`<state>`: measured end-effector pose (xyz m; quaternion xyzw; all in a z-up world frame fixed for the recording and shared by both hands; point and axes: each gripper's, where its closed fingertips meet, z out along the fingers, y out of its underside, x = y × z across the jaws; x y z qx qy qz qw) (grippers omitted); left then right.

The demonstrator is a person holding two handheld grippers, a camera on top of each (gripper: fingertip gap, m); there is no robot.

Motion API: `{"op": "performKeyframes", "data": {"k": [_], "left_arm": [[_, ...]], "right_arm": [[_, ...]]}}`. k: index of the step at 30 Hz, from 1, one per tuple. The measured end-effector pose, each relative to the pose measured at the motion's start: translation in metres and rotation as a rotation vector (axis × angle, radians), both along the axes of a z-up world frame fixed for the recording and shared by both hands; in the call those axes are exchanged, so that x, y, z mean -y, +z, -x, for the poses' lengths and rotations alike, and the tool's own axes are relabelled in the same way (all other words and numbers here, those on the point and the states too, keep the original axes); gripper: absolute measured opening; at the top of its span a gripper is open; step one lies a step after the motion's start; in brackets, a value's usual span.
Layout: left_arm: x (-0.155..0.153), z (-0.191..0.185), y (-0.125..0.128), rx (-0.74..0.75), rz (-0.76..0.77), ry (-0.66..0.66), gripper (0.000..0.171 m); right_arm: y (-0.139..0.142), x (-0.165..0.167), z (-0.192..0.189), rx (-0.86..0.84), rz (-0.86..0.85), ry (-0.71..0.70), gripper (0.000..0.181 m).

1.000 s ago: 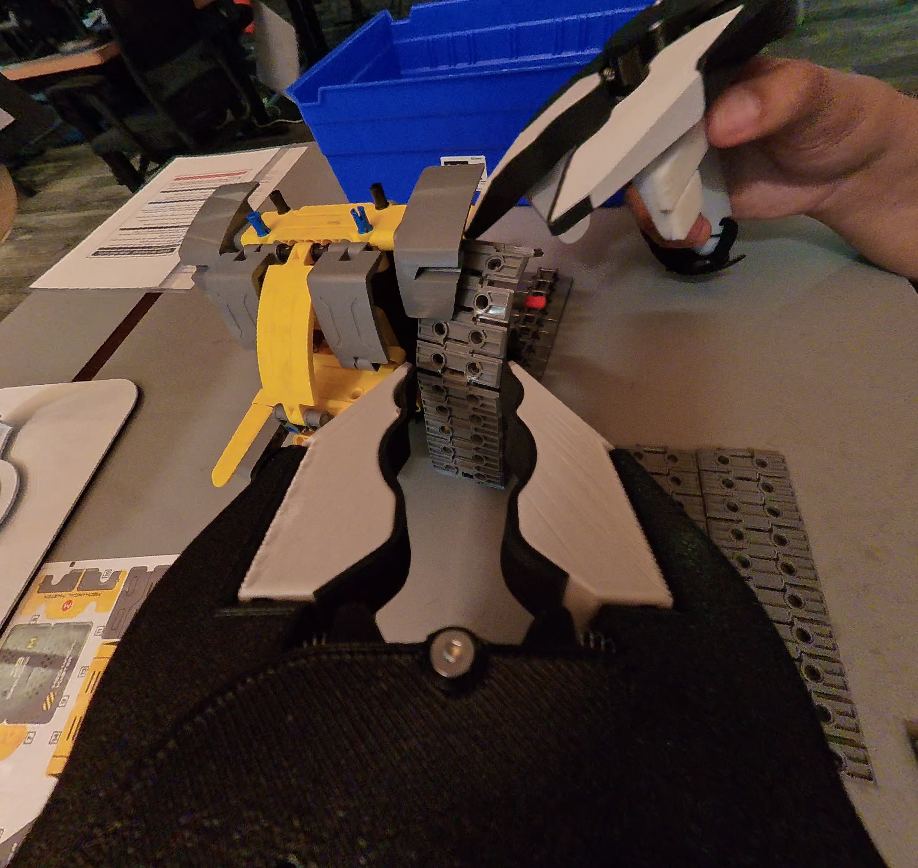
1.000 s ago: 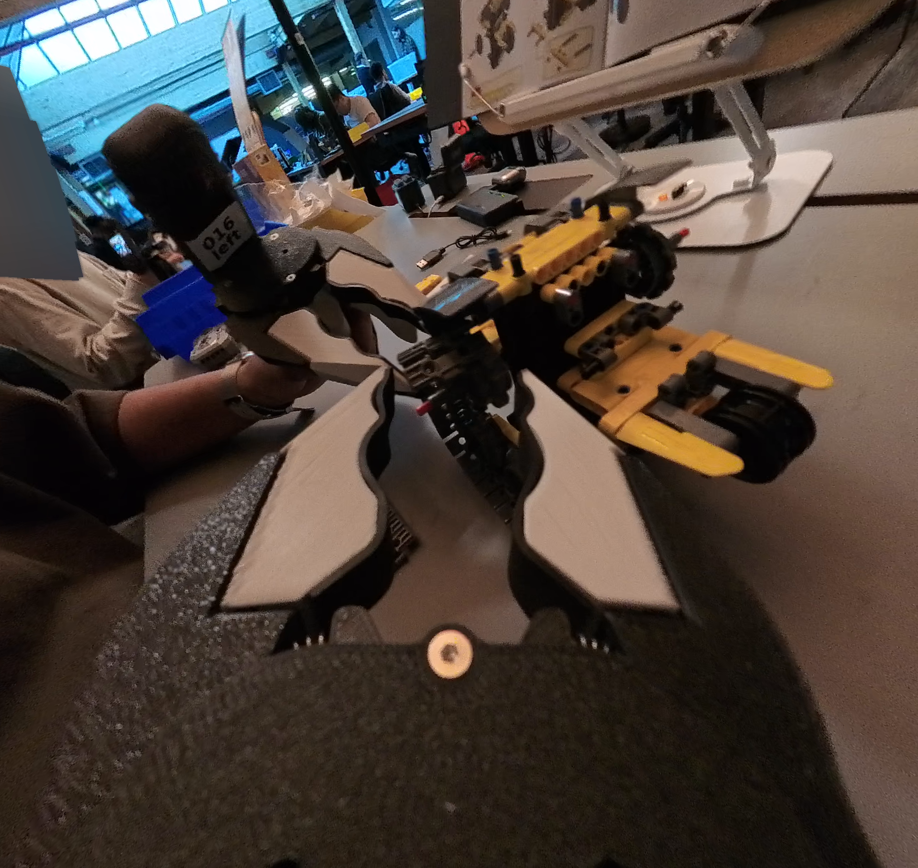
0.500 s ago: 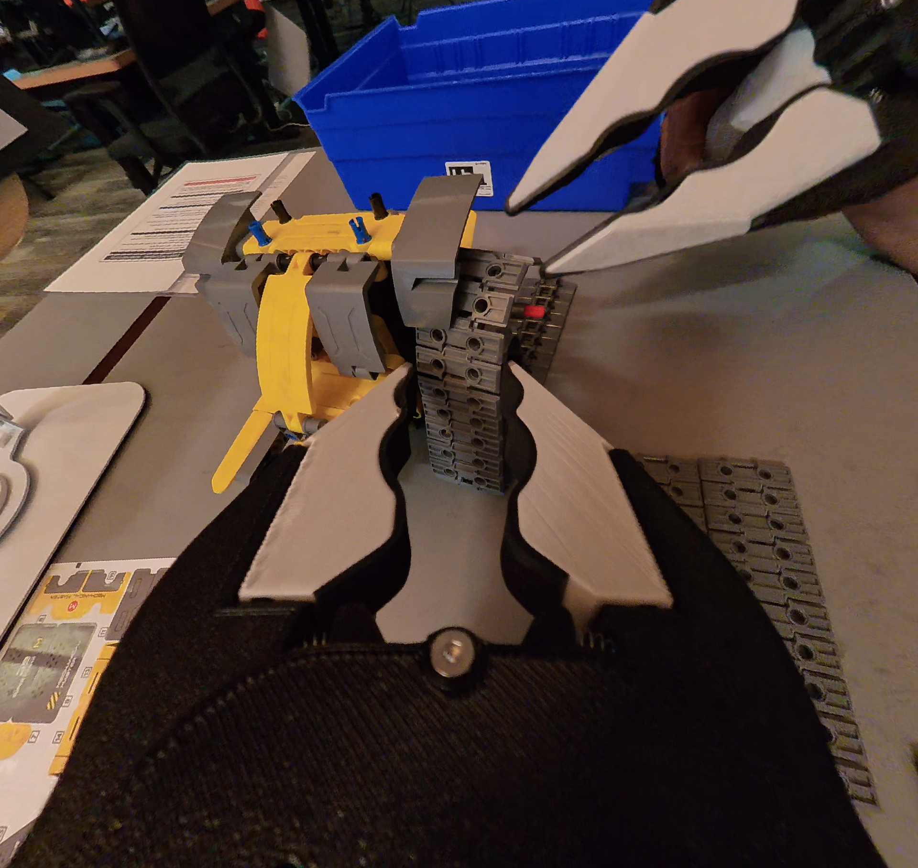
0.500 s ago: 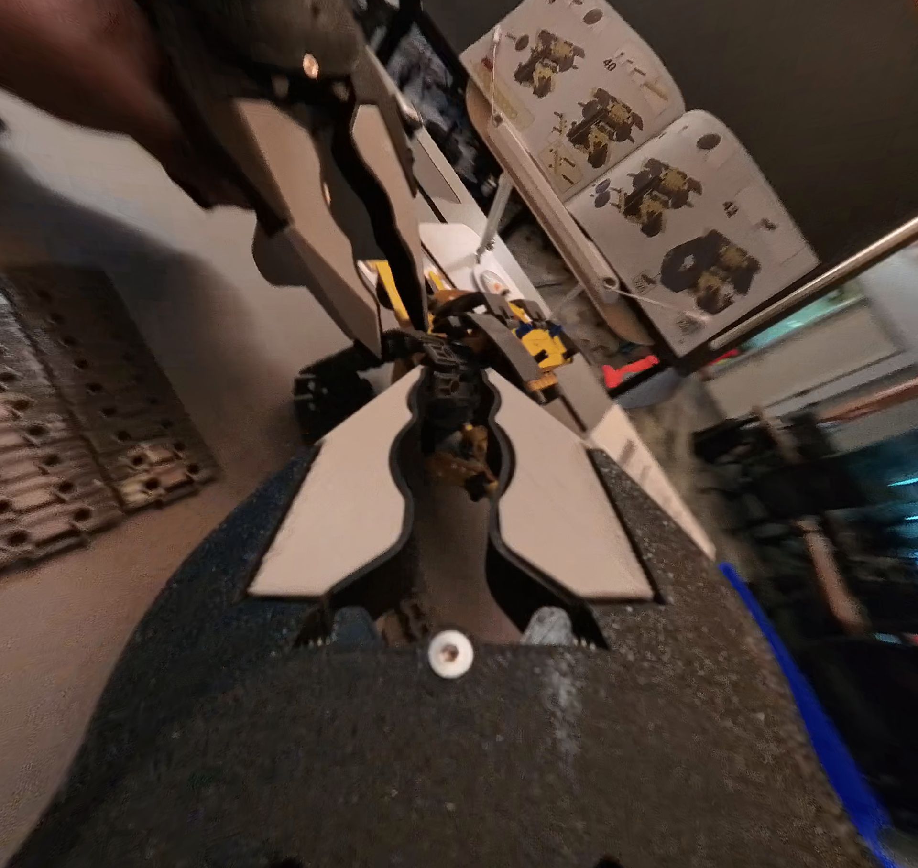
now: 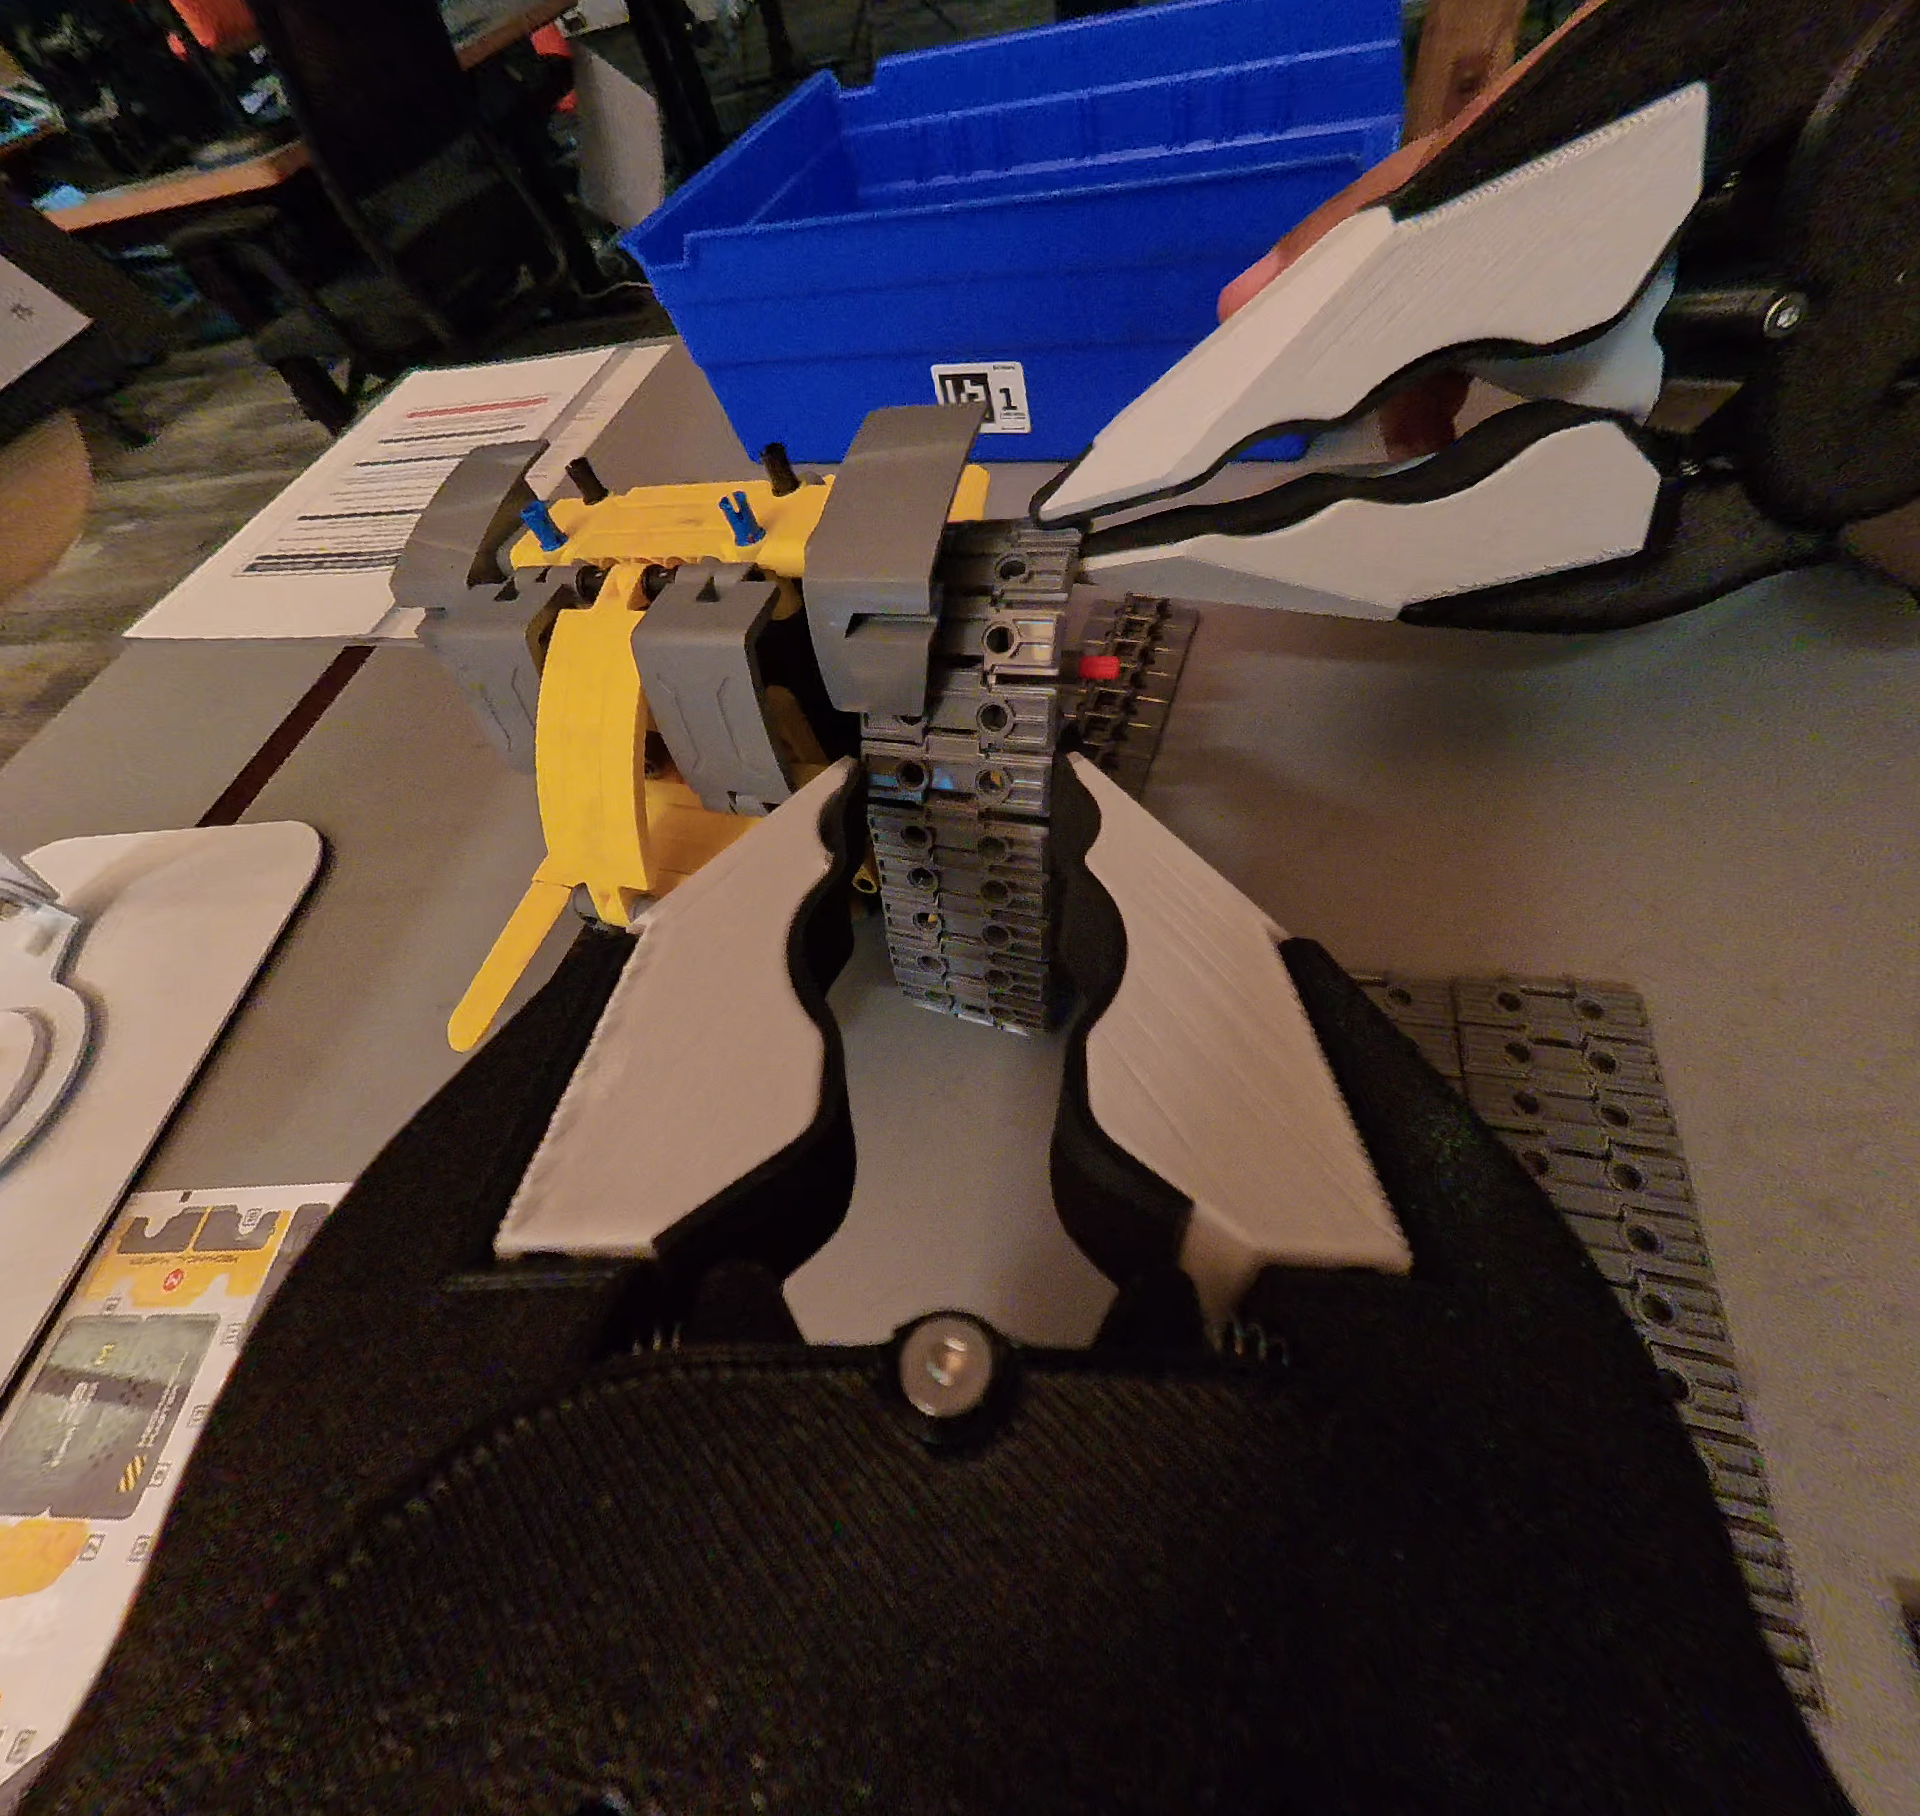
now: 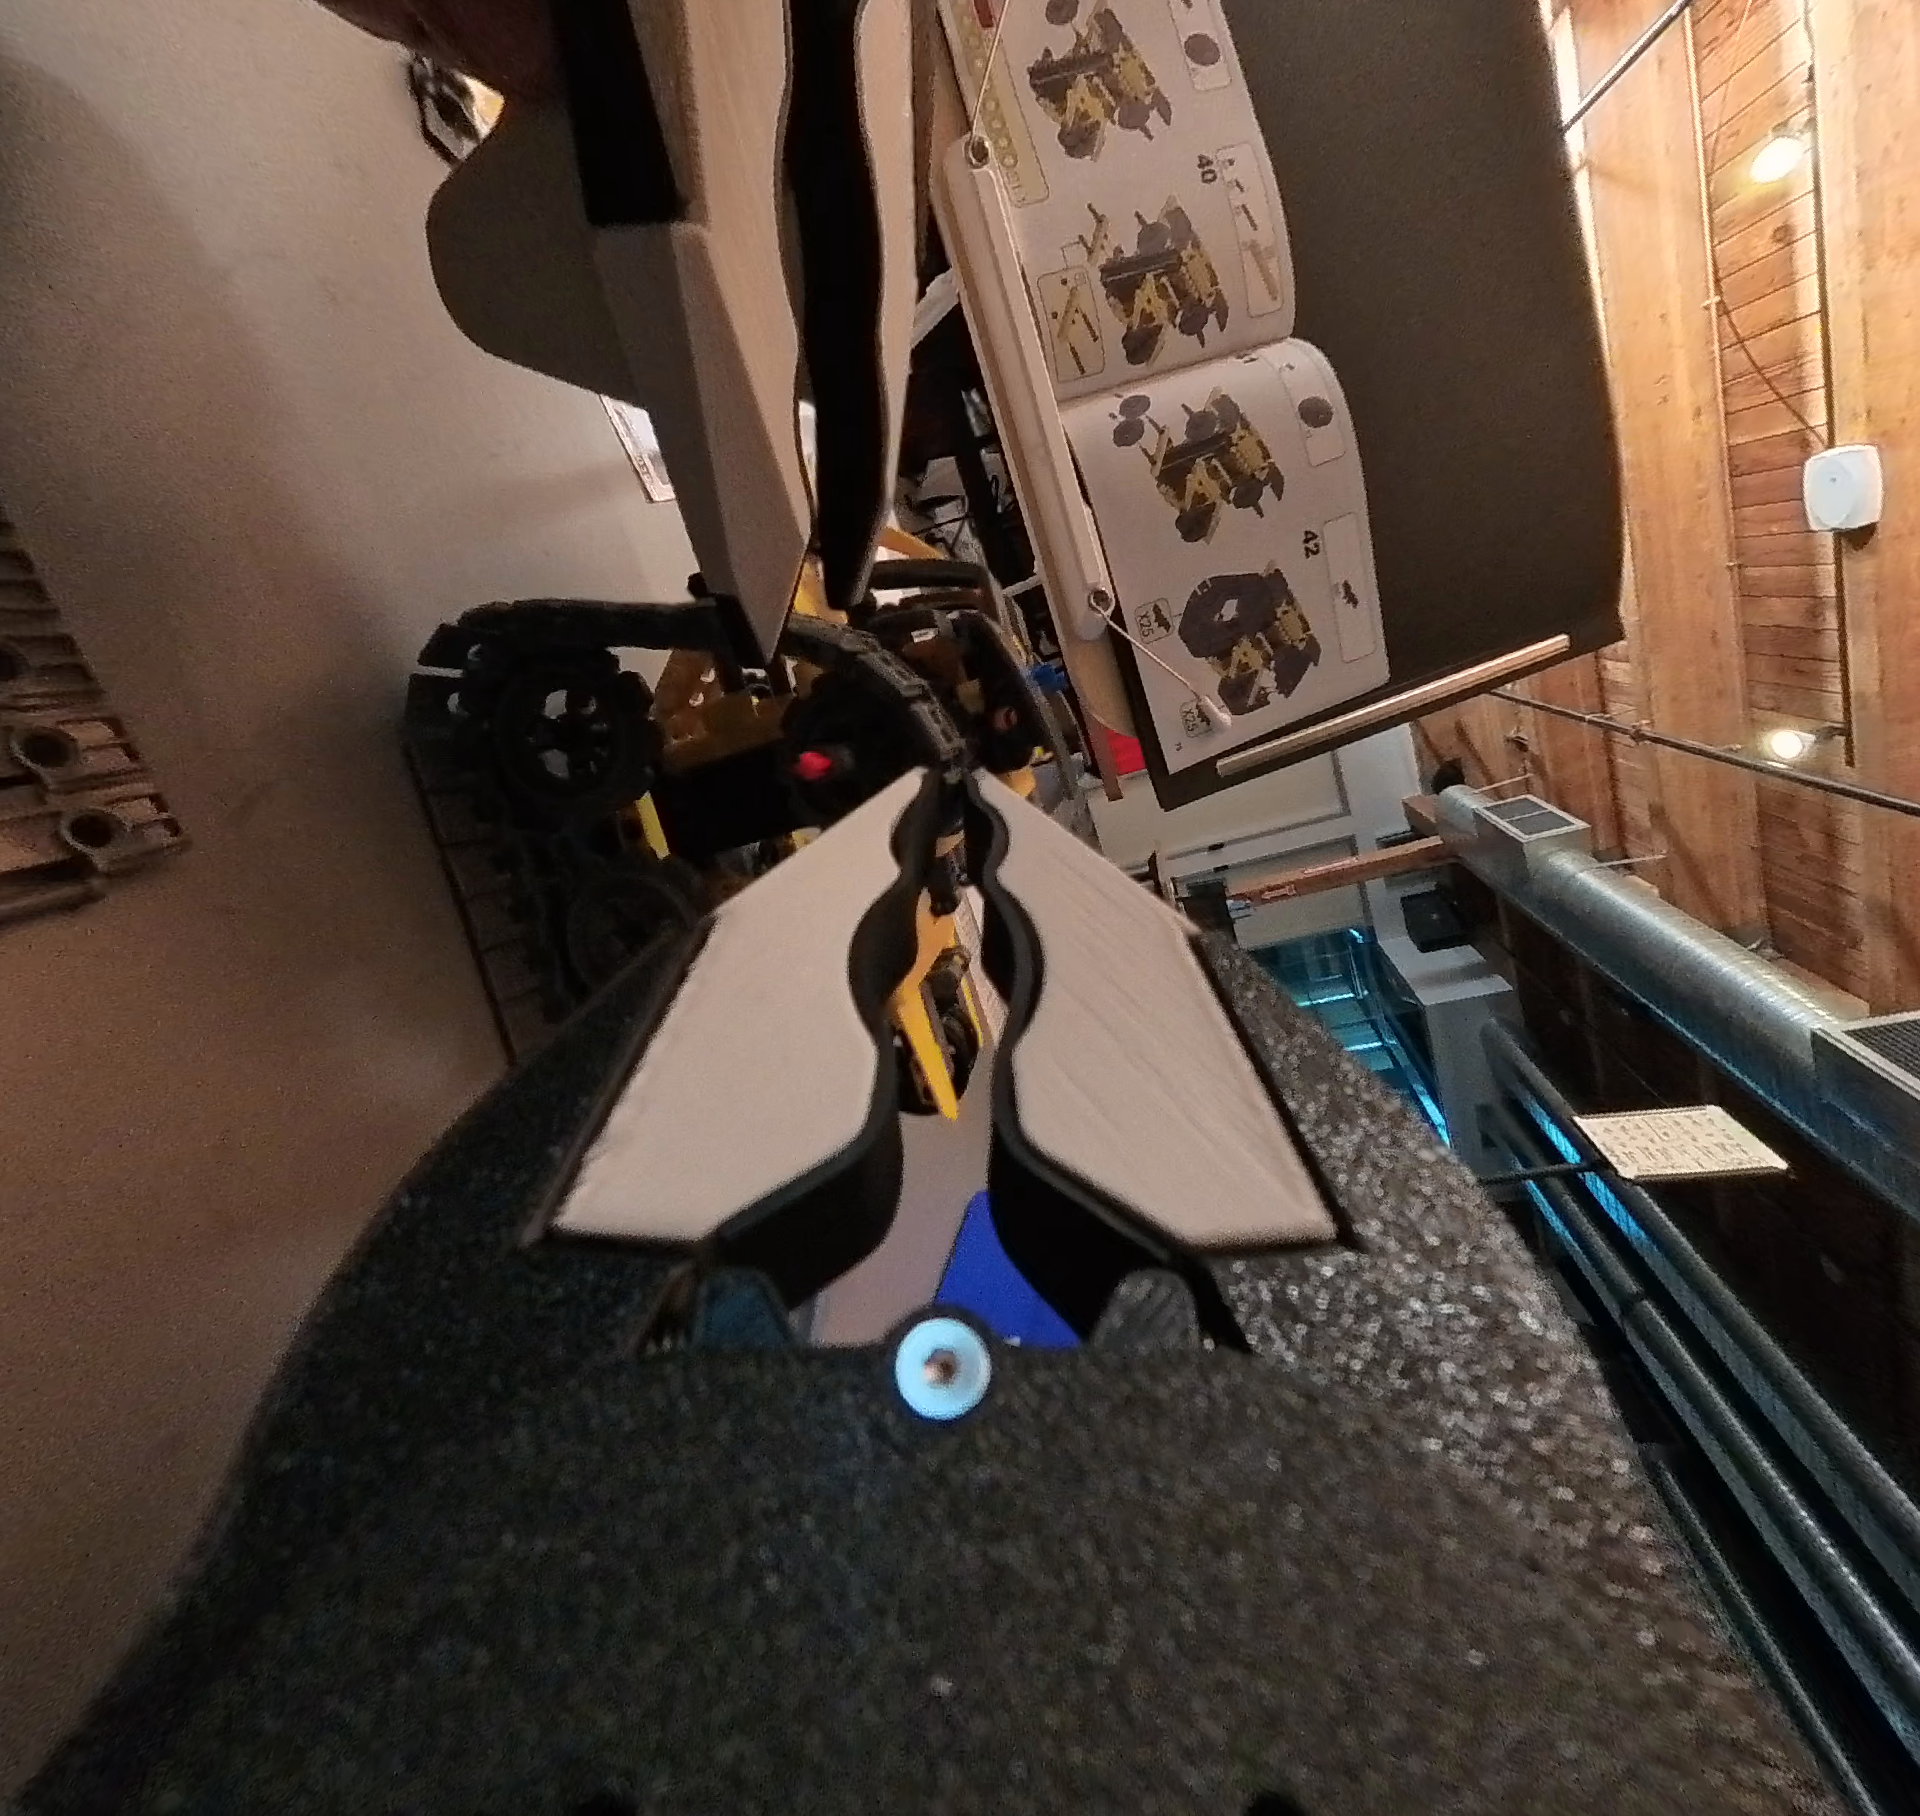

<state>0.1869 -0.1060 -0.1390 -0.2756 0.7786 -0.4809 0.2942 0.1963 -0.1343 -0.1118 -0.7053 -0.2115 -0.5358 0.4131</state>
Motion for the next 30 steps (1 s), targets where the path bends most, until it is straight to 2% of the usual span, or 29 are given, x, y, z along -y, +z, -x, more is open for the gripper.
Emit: {"op": "performKeyframes", "data": {"k": [13, 25, 30], "left_arm": [[0.001, -0.001, -0.004, -0.013, 0.01, 0.003, 0.042], [-0.003, -0.005, 0.002, 0.035, 0.006, 0.049, 0.036], [-0.005, -0.008, -0.003, 0.019, -0.006, 0.061, 0.038]], "right_arm": [[0.001, 0.0, -0.003, -0.053, -0.042, -0.039, 0.003], [0.007, -0.006, -0.003, -0.062, -0.069, -0.039, 0.002], [0.005, -0.009, -0.005, -0.066, -0.058, -0.044, 0.003]]}}
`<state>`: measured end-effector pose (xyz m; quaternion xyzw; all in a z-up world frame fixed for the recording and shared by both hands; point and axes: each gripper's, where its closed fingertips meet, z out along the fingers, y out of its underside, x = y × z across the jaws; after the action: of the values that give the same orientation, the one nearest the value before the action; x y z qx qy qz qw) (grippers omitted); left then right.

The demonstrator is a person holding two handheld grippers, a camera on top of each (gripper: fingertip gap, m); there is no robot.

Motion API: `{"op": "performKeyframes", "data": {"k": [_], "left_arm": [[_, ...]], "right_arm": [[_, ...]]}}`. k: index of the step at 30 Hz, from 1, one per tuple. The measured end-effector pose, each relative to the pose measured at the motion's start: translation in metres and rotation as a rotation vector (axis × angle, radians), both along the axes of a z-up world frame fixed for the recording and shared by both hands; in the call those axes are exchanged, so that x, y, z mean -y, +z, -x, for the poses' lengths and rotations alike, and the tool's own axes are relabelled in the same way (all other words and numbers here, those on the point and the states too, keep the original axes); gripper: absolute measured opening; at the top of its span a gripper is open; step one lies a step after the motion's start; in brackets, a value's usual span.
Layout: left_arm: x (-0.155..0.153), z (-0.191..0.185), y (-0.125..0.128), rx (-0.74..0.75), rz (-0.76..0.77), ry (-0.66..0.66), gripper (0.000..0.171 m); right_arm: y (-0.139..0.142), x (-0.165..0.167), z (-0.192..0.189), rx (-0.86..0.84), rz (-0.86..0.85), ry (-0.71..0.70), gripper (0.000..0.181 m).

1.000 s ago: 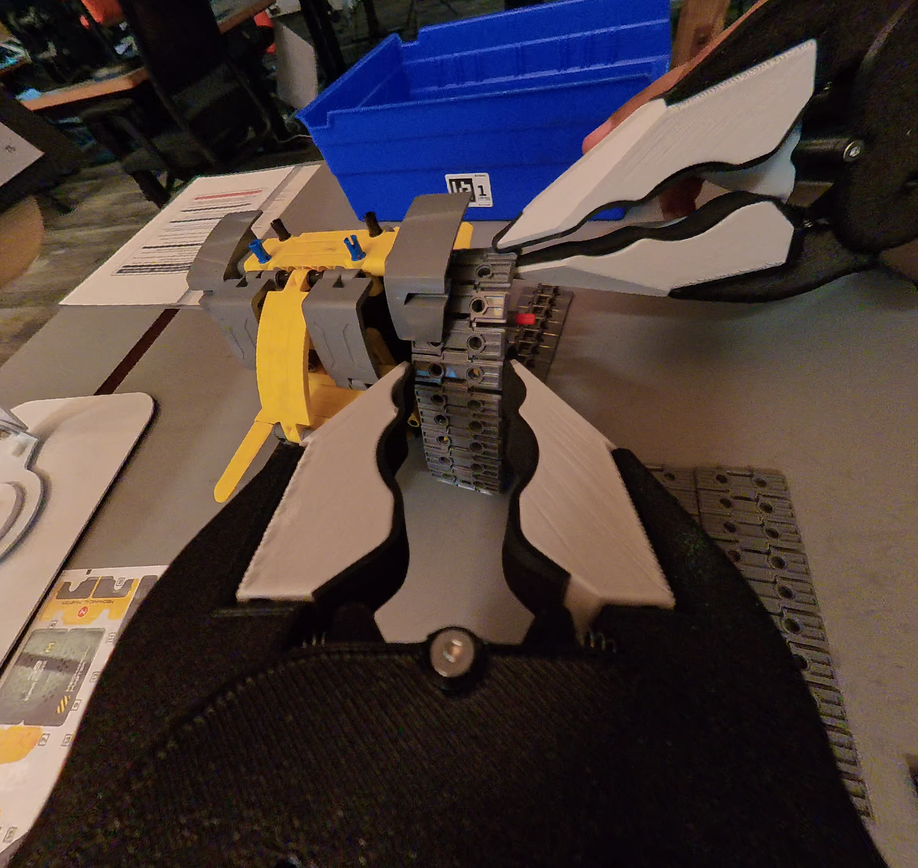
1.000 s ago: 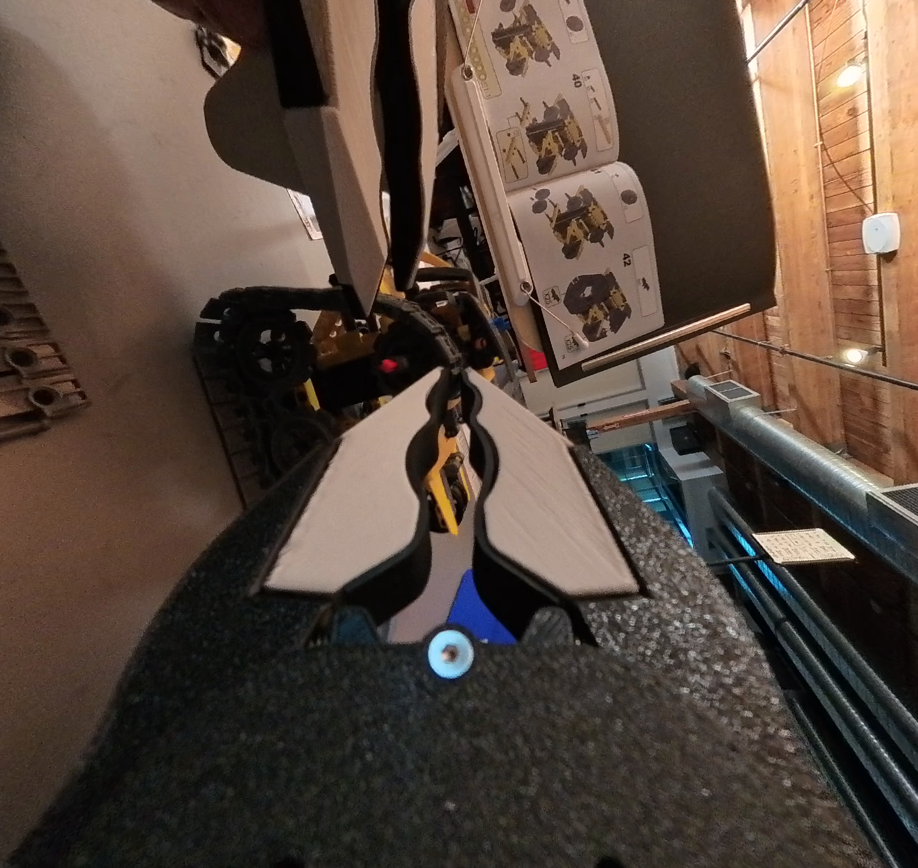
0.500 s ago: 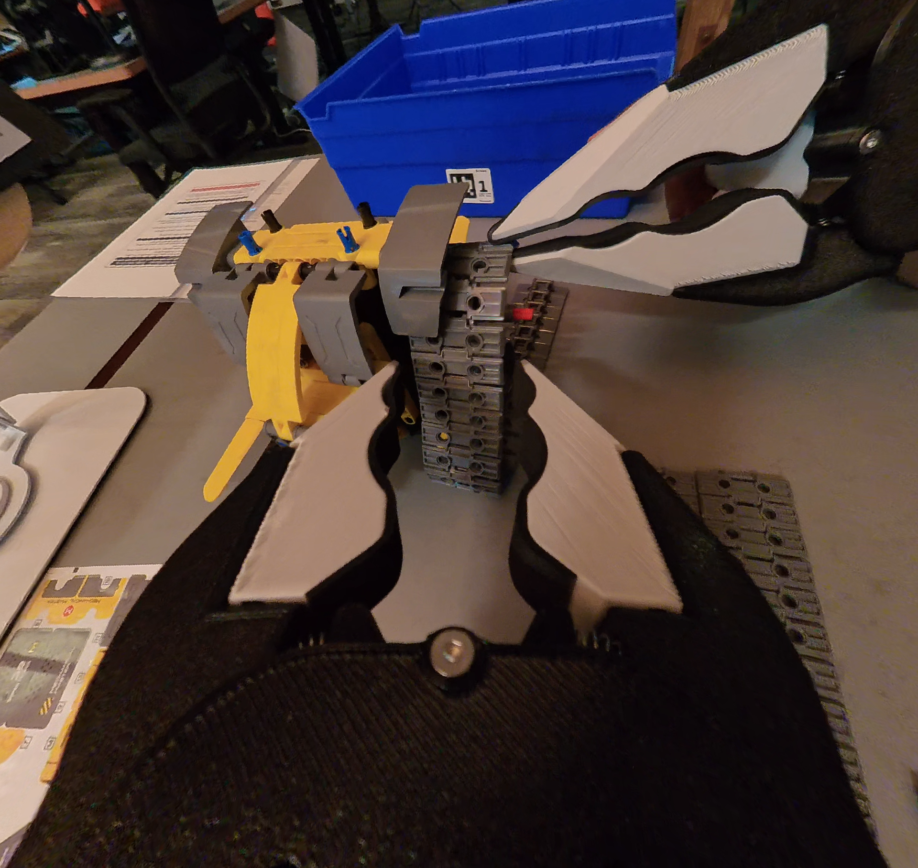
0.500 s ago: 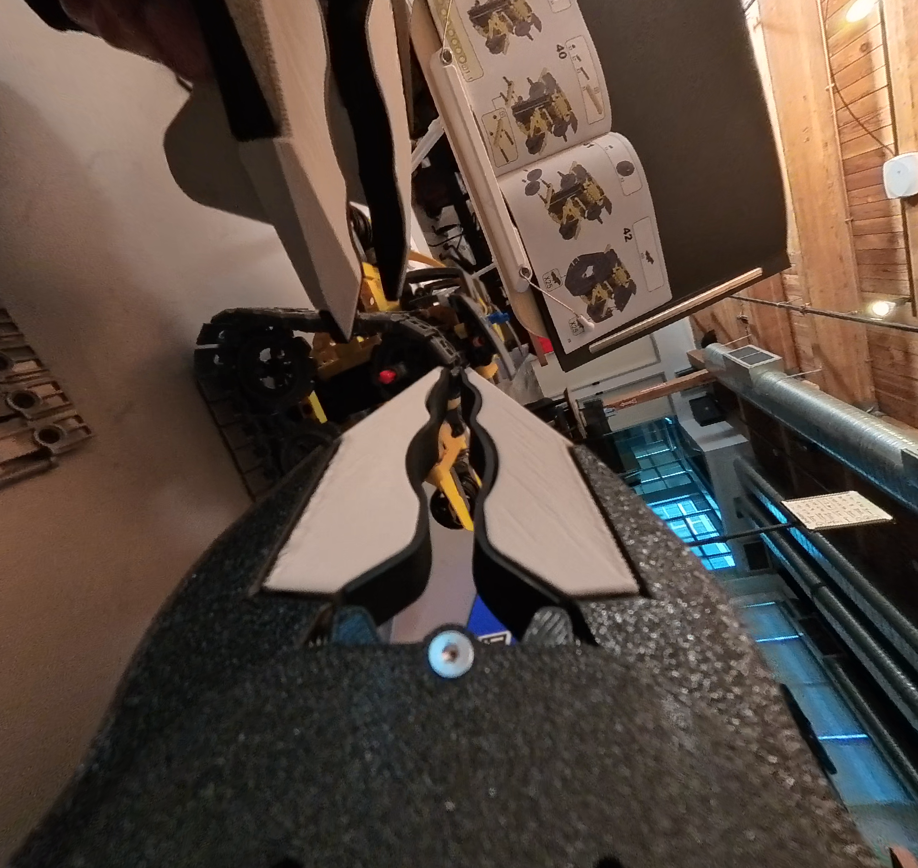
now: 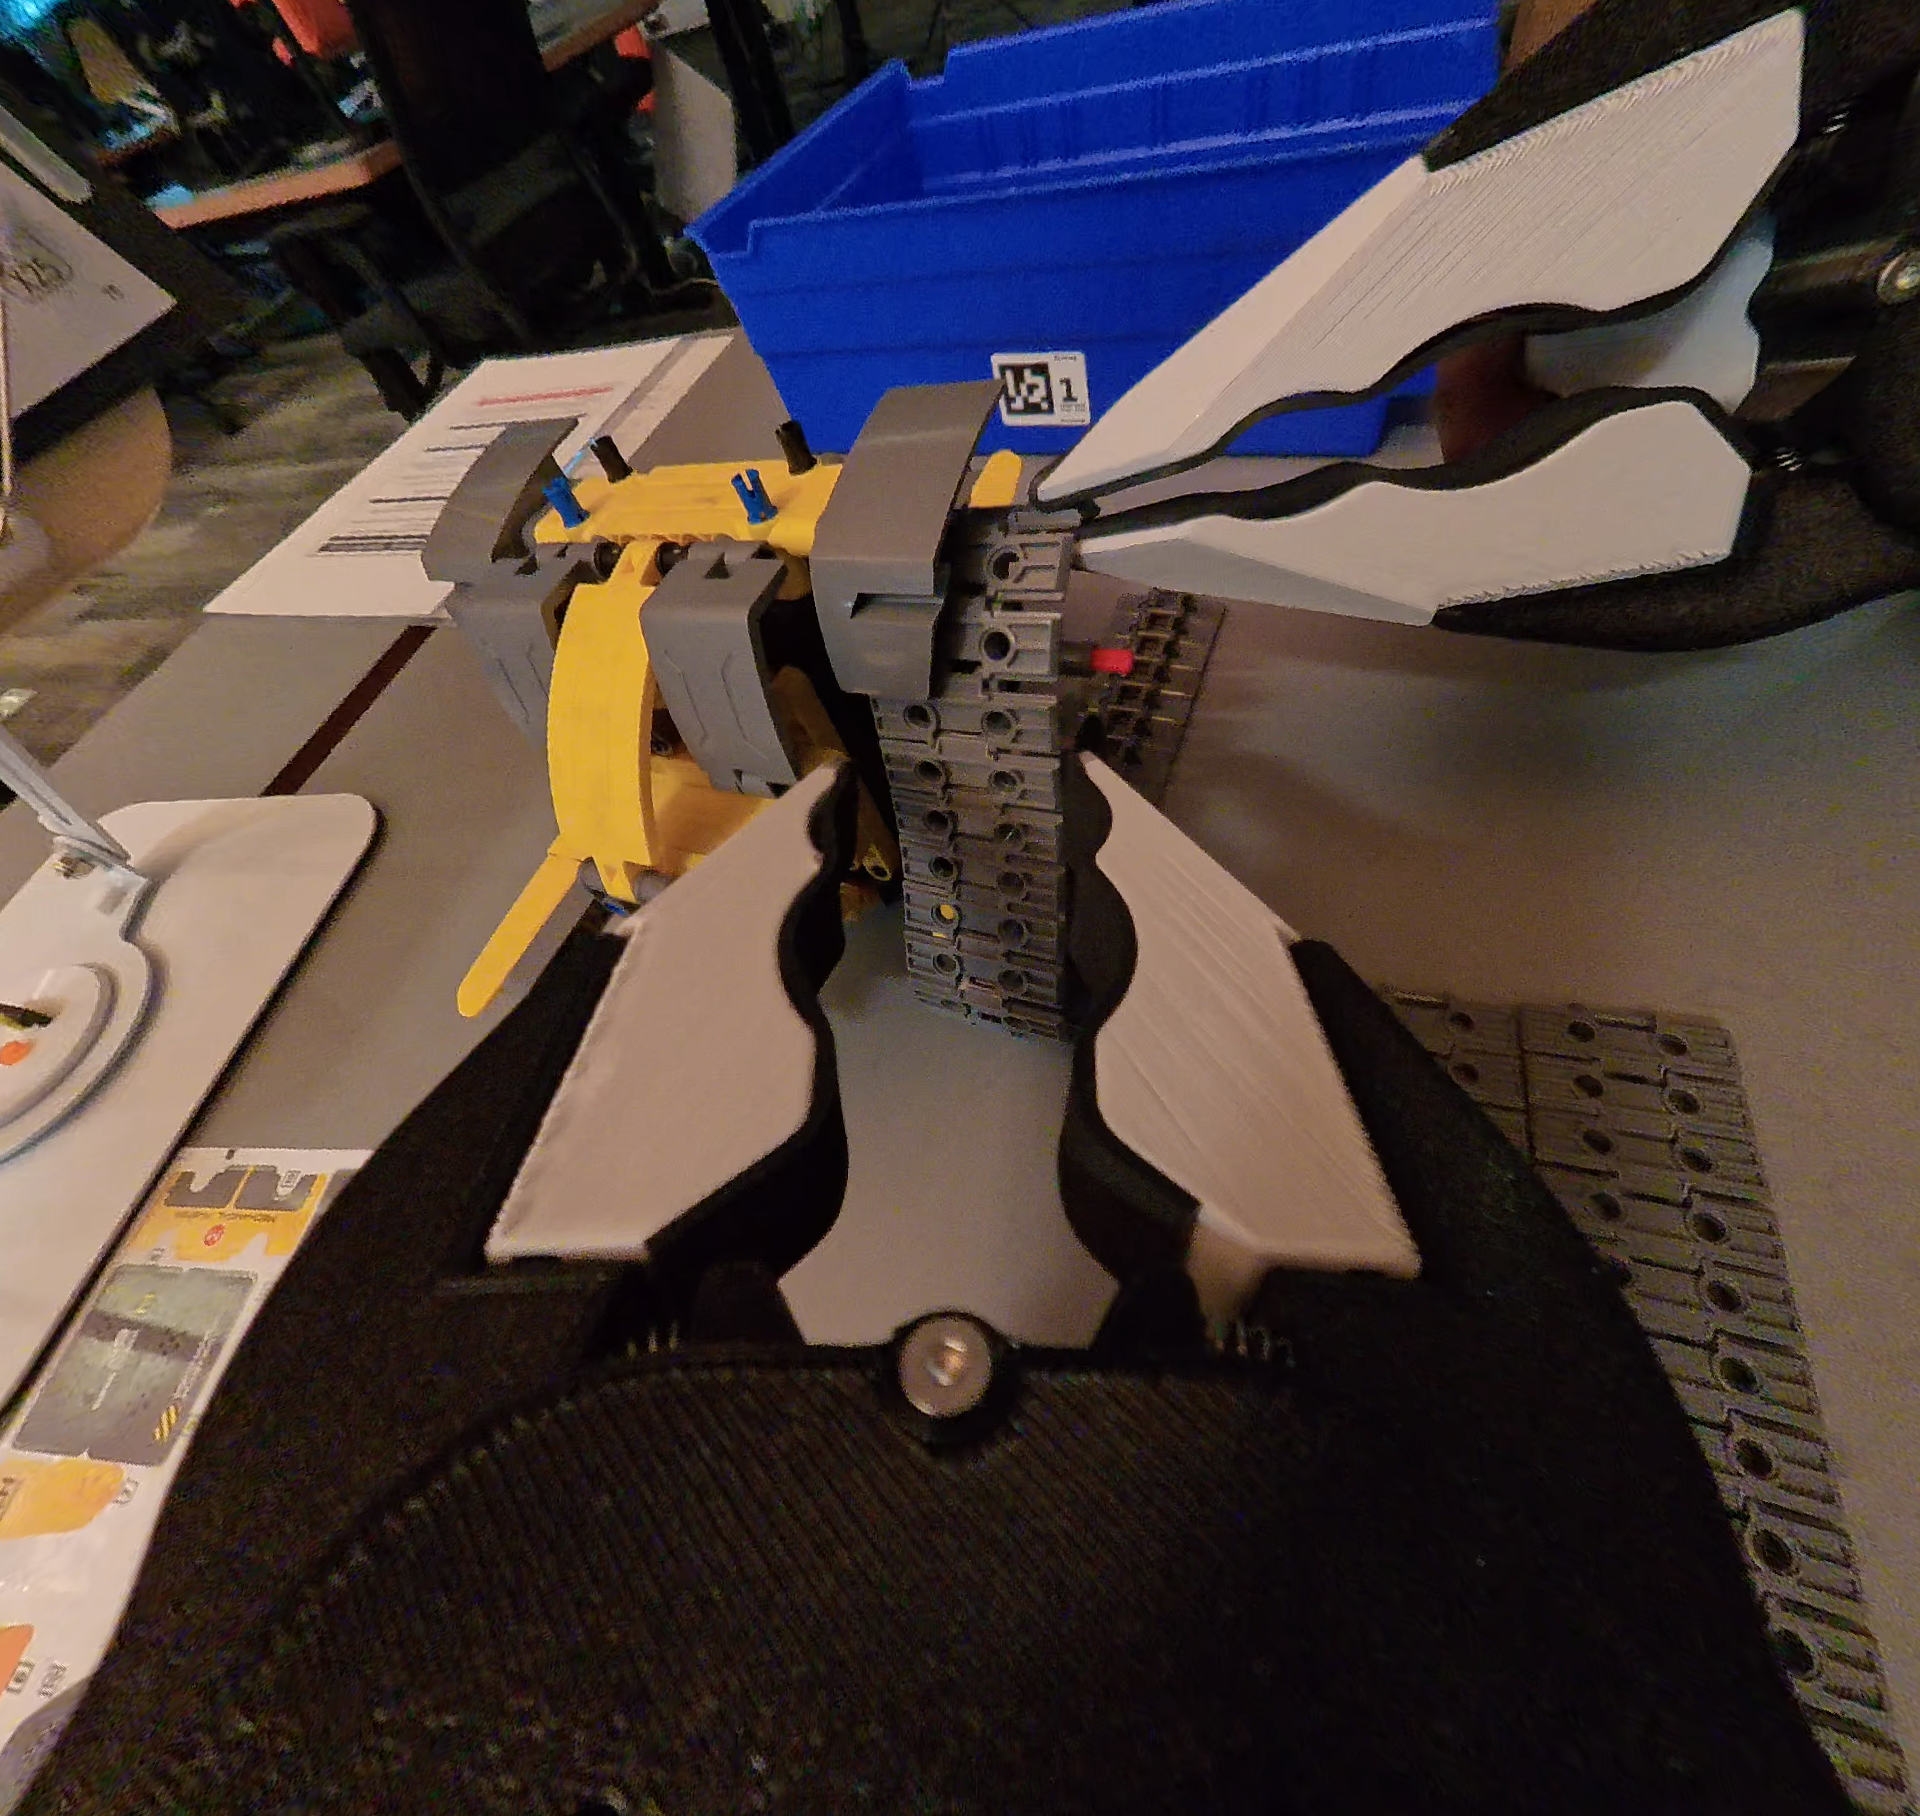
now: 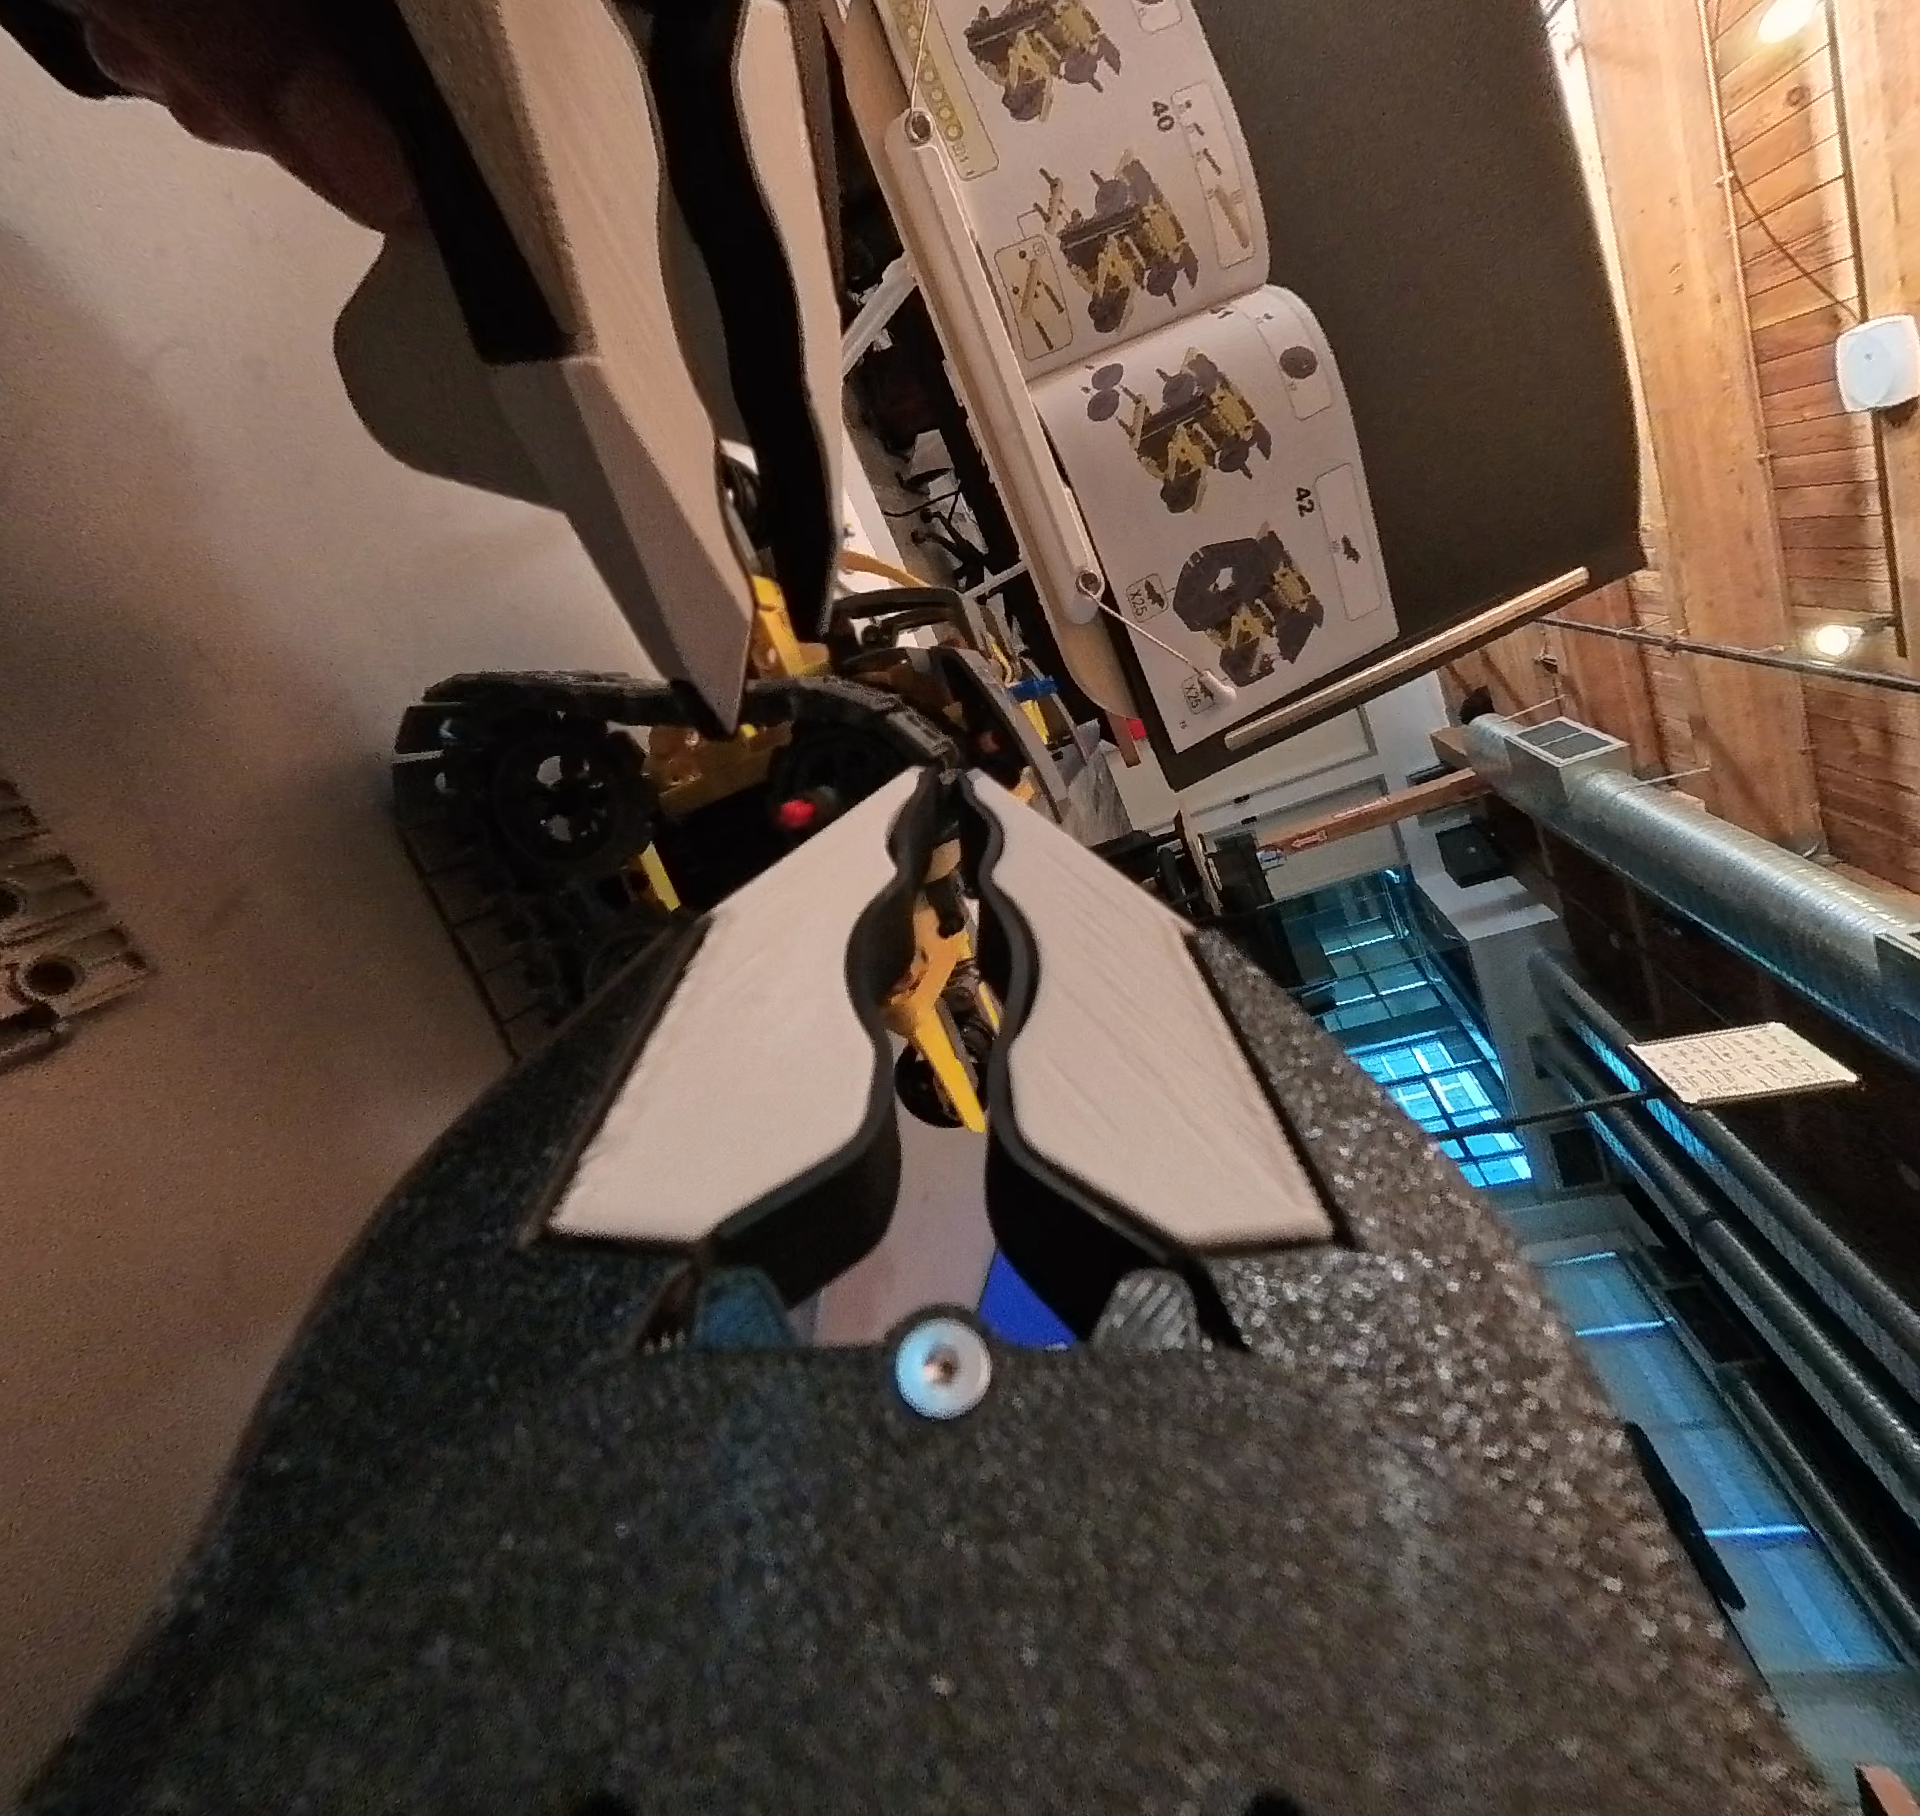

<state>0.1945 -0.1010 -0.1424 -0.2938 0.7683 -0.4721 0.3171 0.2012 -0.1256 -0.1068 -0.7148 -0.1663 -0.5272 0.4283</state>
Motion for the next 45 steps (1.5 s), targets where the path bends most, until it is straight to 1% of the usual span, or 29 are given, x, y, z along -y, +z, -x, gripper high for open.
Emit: {"op": "performKeyframes", "data": {"k": [2, 9, 17, 22, 24, 27, 31, 36, 39, 41, 45], "left_arm": [[-0.001, -0.002, -0.003, -0.024, 0.007, 0.009, 0.042], [0.001, -0.004, -0.001, -0.029, 0.055, 0.005, 0.043], [-0.001, -0.005, 0.008, -0.015, 0.111, 0.036, 0.036], [-0.003, -0.006, 0.009, -0.017, 0.134, 0.063, 0.036], [-0.003, -0.007, 0.009, -0.019, 0.138, 0.075, 0.036], [-0.004, -0.008, 0.009, -0.016, 0.13, 0.095, 0.036], [-0.004, -0.008, 0.009, -0.01, 0.108, 0.114, 0.036], [-0.003, -0.009, 0.01, 0.008, 0.063, 0.131, 0.035], [-0.001, -0.009, 0.009, 0.014, 0.044, 0.132, 0.033], [-0.001, -0.009, 0.008, 0.018, 0.034, 0.132, 0.033], [0.001, -0.008, 0.009, 0.021, 0.038, 0.128, 0.029]], "right_arm": [[-0.001, 0.0, -0.001, -0.005, -0.002, -0.001, 0.002], [0.001, -0.005, 0.0, -0.019, -0.014, -0.026, 0.002], [-0.001, -0.003, -0.004, -0.046, -0.029, -0.056, 0.003], [-0.005, 0.0, -0.003, -0.01, -0.018, -0.049, 0.003], [-0.008, 0.003, -0.004, -0.039, -0.032, -0.04, 0.006], [-0.009, 0.01, -0.008, -0.136, -0.082, -0.022, 0.009], [-0.01, 0.015, -0.015, -0.31, -0.162, -0.009, 0.011], [-0.031, 0.012, -0.017, -0.692, -0.218, 0.036, 0.02], [-0.037, 0.012, -0.016, -0.874, -0.251, 0.077, 0.028], [-0.032, 0.013, -0.014, -0.928, -0.286, 0.111, 0.029], [-0.028, 0.01, -0.008, -1.027, -0.332, 0.153, 0.02]]}}
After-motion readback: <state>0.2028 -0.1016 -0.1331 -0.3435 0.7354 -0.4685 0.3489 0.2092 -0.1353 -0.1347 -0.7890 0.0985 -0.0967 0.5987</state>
